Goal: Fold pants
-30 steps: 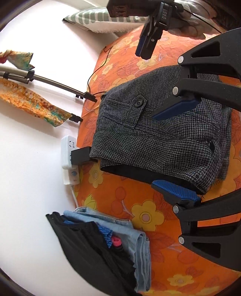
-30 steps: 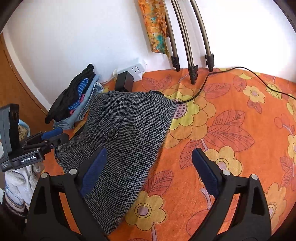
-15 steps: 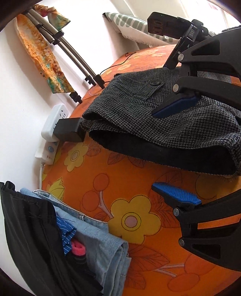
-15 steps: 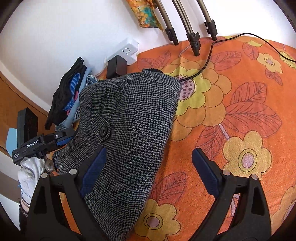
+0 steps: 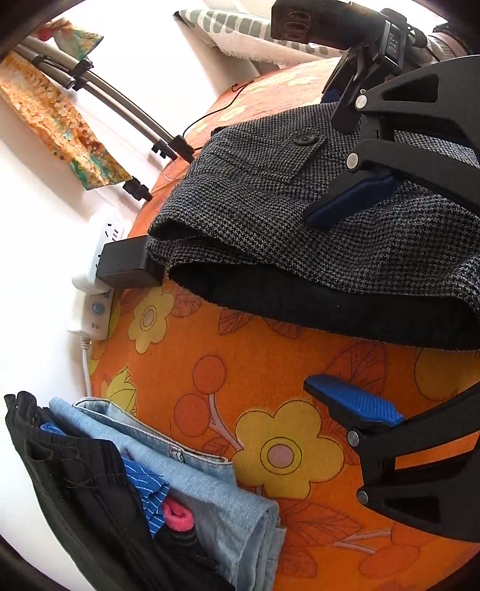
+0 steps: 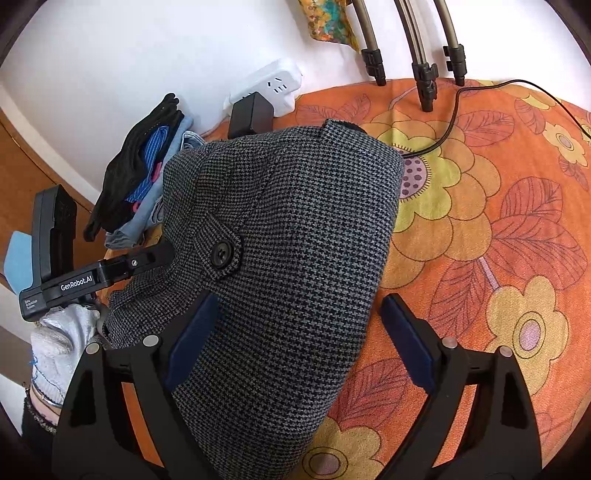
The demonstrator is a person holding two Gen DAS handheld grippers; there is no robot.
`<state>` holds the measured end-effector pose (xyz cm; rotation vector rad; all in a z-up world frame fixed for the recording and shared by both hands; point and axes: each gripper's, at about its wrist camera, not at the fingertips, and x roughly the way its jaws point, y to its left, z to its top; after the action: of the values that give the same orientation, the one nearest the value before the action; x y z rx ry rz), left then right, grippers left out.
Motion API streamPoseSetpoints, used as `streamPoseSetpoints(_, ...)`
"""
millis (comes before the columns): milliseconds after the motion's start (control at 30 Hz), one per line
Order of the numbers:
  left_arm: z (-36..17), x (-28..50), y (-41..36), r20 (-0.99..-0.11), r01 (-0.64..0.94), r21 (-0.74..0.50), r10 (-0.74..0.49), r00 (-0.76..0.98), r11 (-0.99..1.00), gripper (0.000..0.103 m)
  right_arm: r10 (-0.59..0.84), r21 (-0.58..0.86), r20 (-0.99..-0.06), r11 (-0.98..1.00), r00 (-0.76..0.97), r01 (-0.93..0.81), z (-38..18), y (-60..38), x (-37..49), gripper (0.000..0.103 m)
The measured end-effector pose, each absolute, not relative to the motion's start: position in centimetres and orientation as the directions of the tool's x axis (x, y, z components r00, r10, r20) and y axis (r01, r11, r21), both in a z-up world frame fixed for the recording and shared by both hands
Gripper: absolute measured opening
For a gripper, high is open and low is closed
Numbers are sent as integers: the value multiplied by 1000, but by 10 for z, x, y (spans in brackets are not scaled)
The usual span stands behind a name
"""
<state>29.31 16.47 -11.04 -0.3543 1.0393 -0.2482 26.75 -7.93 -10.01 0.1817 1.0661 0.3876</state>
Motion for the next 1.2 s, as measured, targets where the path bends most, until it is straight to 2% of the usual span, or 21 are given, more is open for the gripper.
streamPoseSetpoints(33, -110, 293, 164, -792, 32, -401, -364, 490, 916, 83, 393, 321, -816, 918, 424, -232, -100, -76, 267, 88)
streamPoseSetpoints(67, -111, 294, 163, -790, 31, -405, -366, 492, 914, 81, 394, 316, -818, 917, 420, -245, -101, -72, 267, 83)
streamPoseSetpoints(133, -111, 295, 160, -787, 41, -405, -372, 492, 913, 81, 374, 284, -820, 923, 433, -259, -102, -68, 264, 82)
streamPoseSetpoints(200, -111, 294, 157, -781, 54, -406, -377, 498, 912, 73, 363, 266, -817, 926, 447, -267, -102, -65, 263, 81)
streamPoseSetpoints(233, -111, 294, 155, -776, 65, -413, -388, 497, 908, 63, 363, 263, -816, 926, 450, -270, -102, -65, 263, 80)
streamPoseSetpoints(267, -111, 293, 153, -771, 74, -420, -399, 497, 904, 52, 364, 264, -816, 926, 450, -270, -102, -64, 264, 75)
streamPoseSetpoints(300, -112, 294, 150, -764, 86, -446, -429, 481, 891, 44, 359, 260, -814, 928, 456, -266, -102, -64, 263, 69)
streamPoseSetpoints(333, -112, 294, 149, -760, 84, -457, -438, 481, 885, 41, 355, 257, -814, 930, 459, -263, -101, -63, 263, 66)
streamPoseSetpoints(567, -110, 290, 141, -760, 88, -426, -408, 506, 901, 34, 355, 249, -816, 928, 456, -276, -101, -57, 262, 46)
streamPoseSetpoints(700, -109, 291, 137, -763, 104, -395, -389, 517, 913, 35, 354, 249, -819, 928, 452, -276, -101, -57, 263, 44)
streamPoseSetpoints(767, -114, 293, 140, -760, 66, -420, -390, 521, 905, 53, 358, 256, -818, 927, 451, -273, -101, -57, 263, 44)
streamPoseSetpoints(800, -116, 293, 142, -741, 64, -448, -411, 531, 892, 57, 355, 253, -819, 928, 451, -272, -101, -57, 263, 44)
streamPoseSetpoints(867, -115, 291, 137, -744, 82, -427, -402, 534, 900, 57, 349, 245, -820, 930, 454, -273, -101, -56, 262, 43)
streamPoseSetpoints(900, -114, 290, 132, -750, 96, -400, -385, 538, 912, 55, 347, 241, -820, 931, 455, -275, -100, -55, 261, 40)
streamPoseSetpoints(967, -115, 288, 129, -746, 89, -404, -384, 543, 910, 43, 342, 233, -820, 932, 459, -278, -98, -54, 260, 36)
streamPoseSetpoints(1100, -106, 280, 124, -744, 104, -365, -358, 564, 925, 32, 331, 209, -815, 934, 476, -291, -90, -48, 255, 25)
streamPoseSetpoints(1200, -100, 274, 122, -736, 105, -365, -356, 577, 925, 27, 300, 150, -812, 936, 501, -318, -82, -38, 247, 22)
